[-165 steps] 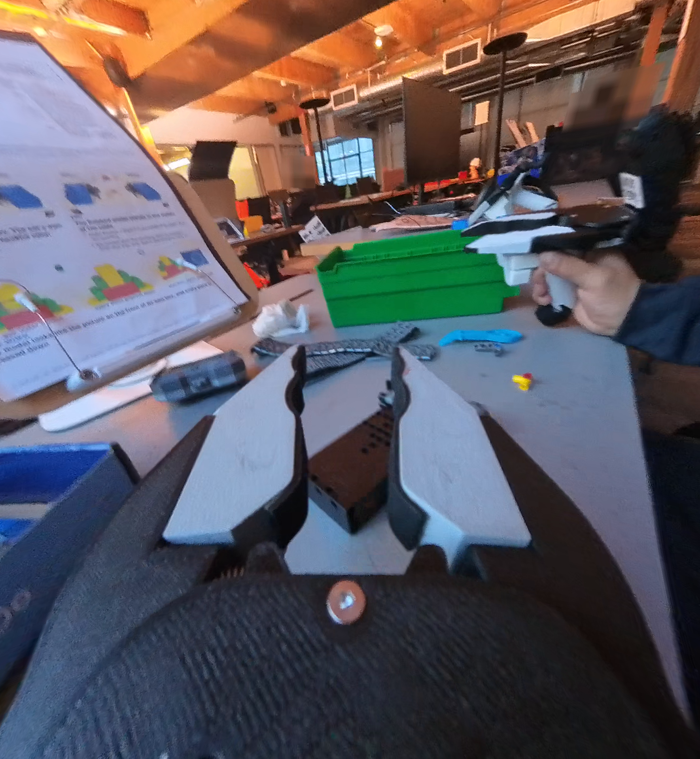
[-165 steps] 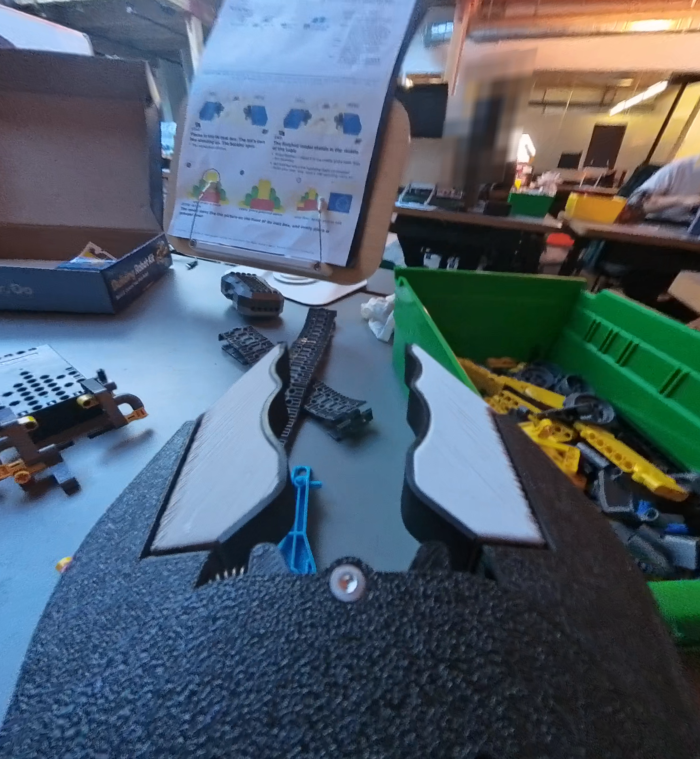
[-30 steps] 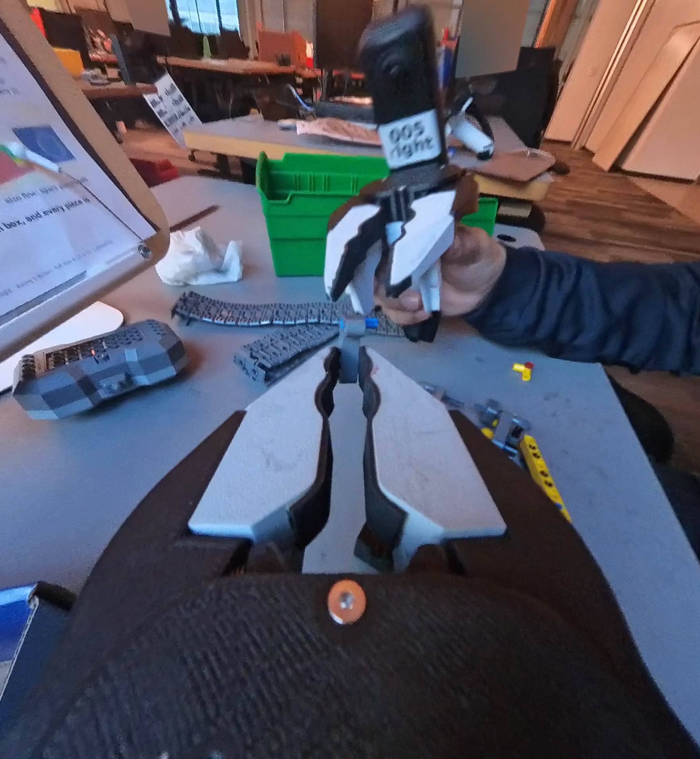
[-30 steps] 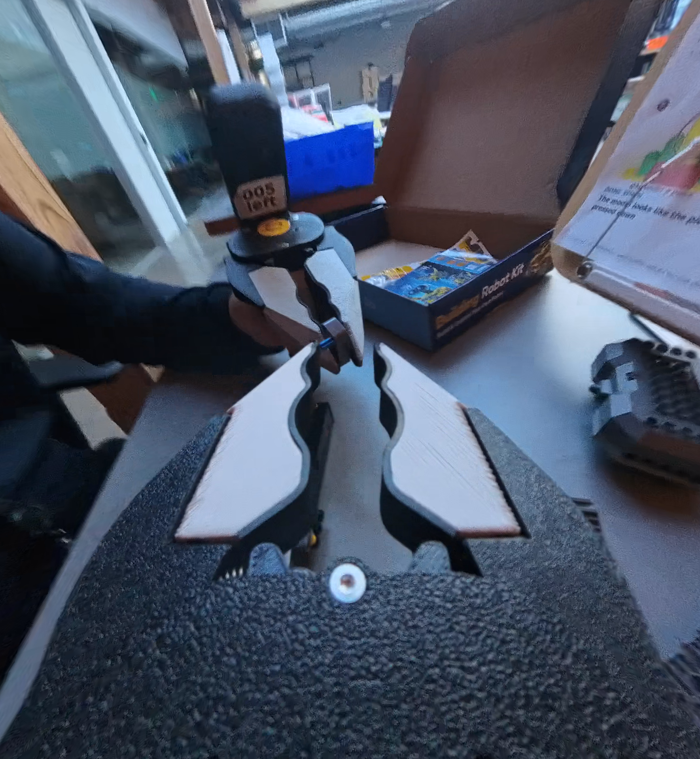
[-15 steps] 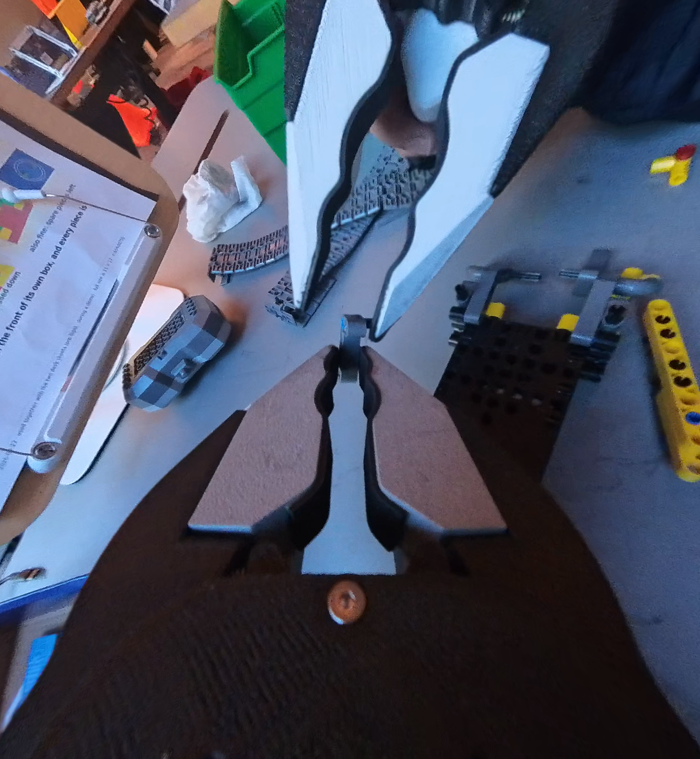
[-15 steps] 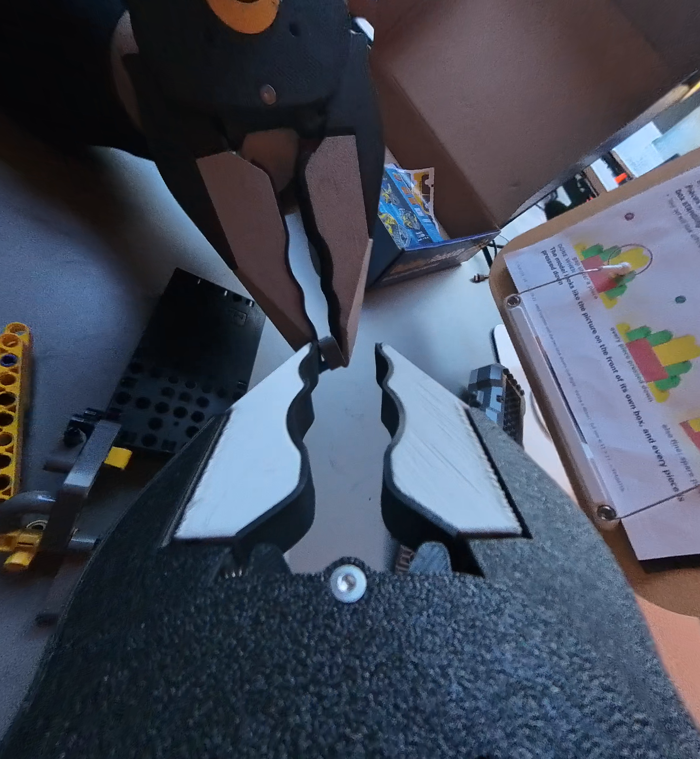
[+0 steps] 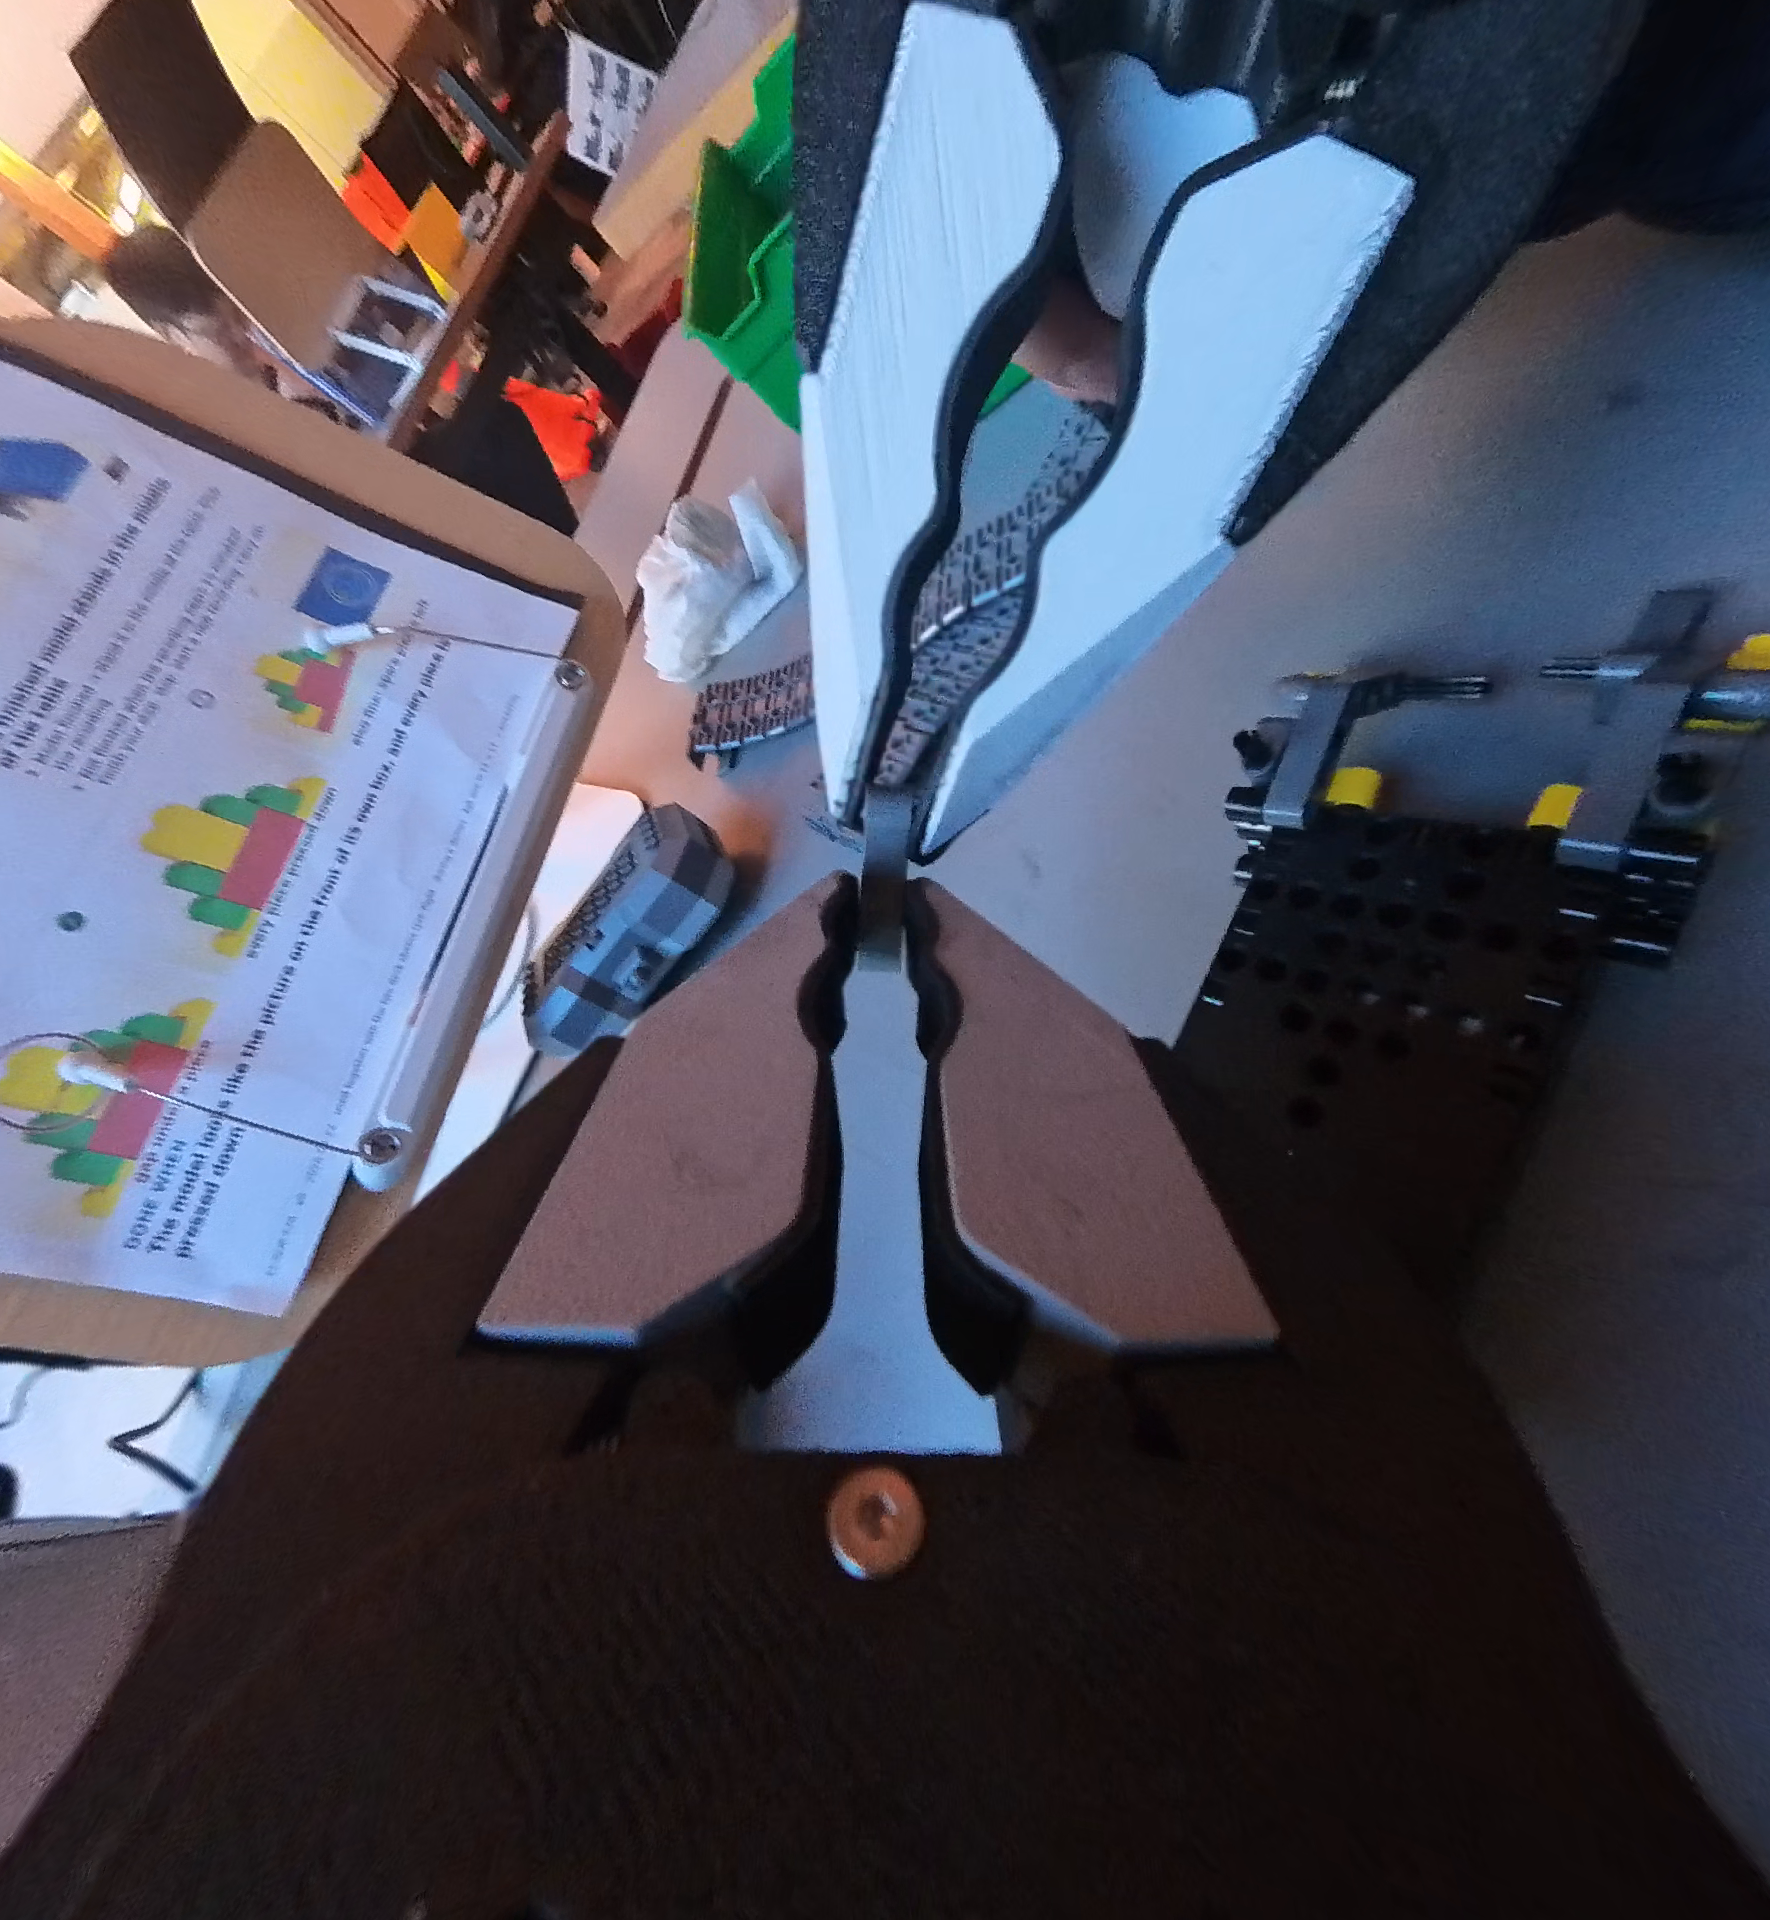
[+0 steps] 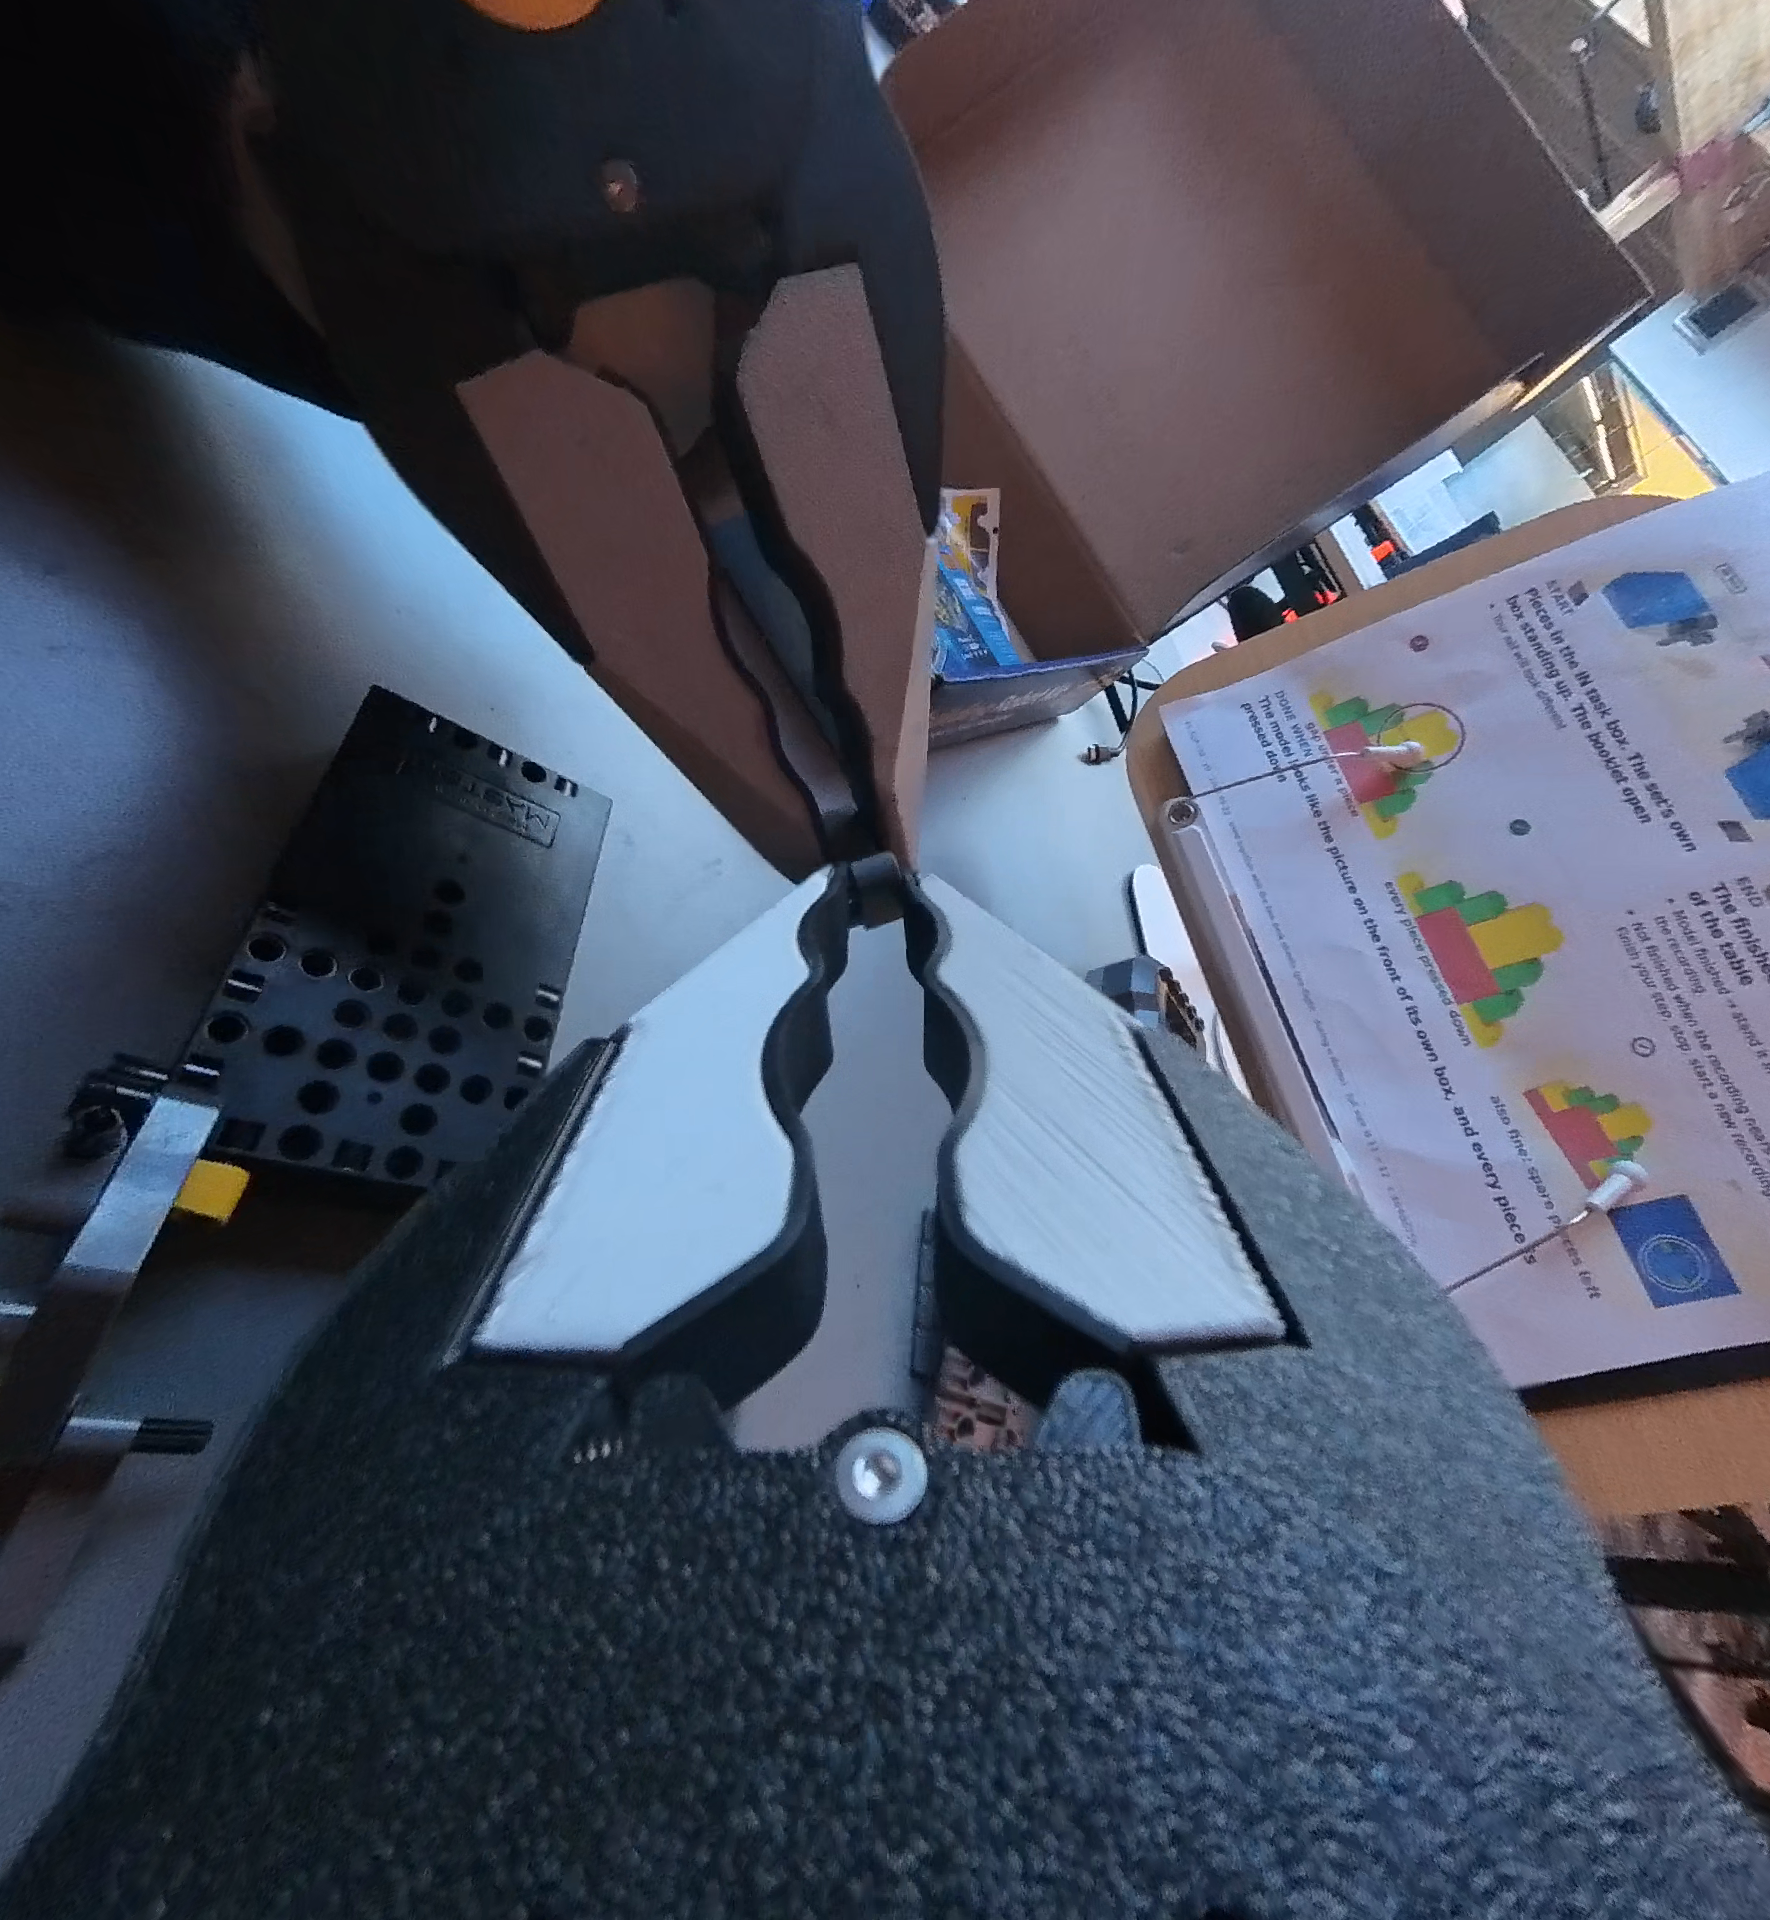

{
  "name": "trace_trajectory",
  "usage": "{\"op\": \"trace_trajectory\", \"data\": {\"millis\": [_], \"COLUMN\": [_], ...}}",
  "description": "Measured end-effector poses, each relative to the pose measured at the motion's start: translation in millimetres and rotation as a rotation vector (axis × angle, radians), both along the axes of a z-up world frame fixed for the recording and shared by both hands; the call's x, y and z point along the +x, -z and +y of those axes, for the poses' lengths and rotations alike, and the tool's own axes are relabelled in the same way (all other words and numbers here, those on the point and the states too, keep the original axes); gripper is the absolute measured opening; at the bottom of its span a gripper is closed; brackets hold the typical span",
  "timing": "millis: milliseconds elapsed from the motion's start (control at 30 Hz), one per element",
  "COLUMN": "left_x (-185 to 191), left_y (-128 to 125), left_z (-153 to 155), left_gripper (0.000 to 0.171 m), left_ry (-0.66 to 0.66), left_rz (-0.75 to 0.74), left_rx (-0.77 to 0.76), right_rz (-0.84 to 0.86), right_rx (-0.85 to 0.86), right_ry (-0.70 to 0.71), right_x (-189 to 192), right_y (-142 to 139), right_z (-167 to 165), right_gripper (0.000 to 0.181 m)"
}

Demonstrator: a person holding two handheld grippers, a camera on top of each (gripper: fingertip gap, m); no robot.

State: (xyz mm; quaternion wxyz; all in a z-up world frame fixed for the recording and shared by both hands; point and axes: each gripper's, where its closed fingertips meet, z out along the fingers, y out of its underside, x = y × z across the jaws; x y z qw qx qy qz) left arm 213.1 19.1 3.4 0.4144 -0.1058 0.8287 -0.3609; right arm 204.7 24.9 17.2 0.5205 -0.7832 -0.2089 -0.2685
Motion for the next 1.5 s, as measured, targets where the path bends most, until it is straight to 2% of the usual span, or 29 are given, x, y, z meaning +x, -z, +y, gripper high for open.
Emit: {"op": "trace_trajectory", "data": {"millis": [267,400,500,567,733,900,1200,1500], "left_x": [-6.2,-9.9,-17.8,-20.8,-26.9,-30.7,-37.5,-43.7], "left_y": [-7.2,2.1,14.5,21.5,19.5,18.1,13.6,15.1], "left_z": [-2.6,-1.1,-0.3,3.2,1.0,-0.8,-5.8,-6.9], "left_gripper": [0.007,0.006,0.006,0.006,0.006,0.005,0.006,0.006], "left_ry": [0.071,0.112,0.177,0.197,0.222,0.242,0.280,0.317], "left_rz": [-0.133,-0.226,-0.268,-0.277,-0.284,-0.283,-0.327,-0.291], "left_rx": [0.066,0.214,0.297,0.328,0.325,0.317,0.318,0.296], "right_rz": [0.134,0.111,0.060,0.013,-0.073,-0.106,-0.112,-0.112], "right_rx": [0.004,-0.093,-0.145,-0.168,-0.195,-0.219,-0.229,-0.229], "right_ry": [-0.070,-0.086,-0.110,-0.120,-0.107,-0.091,-0.112,-0.137], "right_x": [-11.1,-16.3,-24.8,-30.4,-33.1,-33.3,-37.7,-44.5], "right_y": [0.0,13.1,19.3,21.1,21.3,22.4,24.4,25.7], "right_z": [-1.8,-7.5,-9.4,-8.4,-7.1,-8.3,-10.9,-11.1], "right_gripper": [0.011,0.014,0.000,0.000,0.001,0.012,0.005,0.007]}}
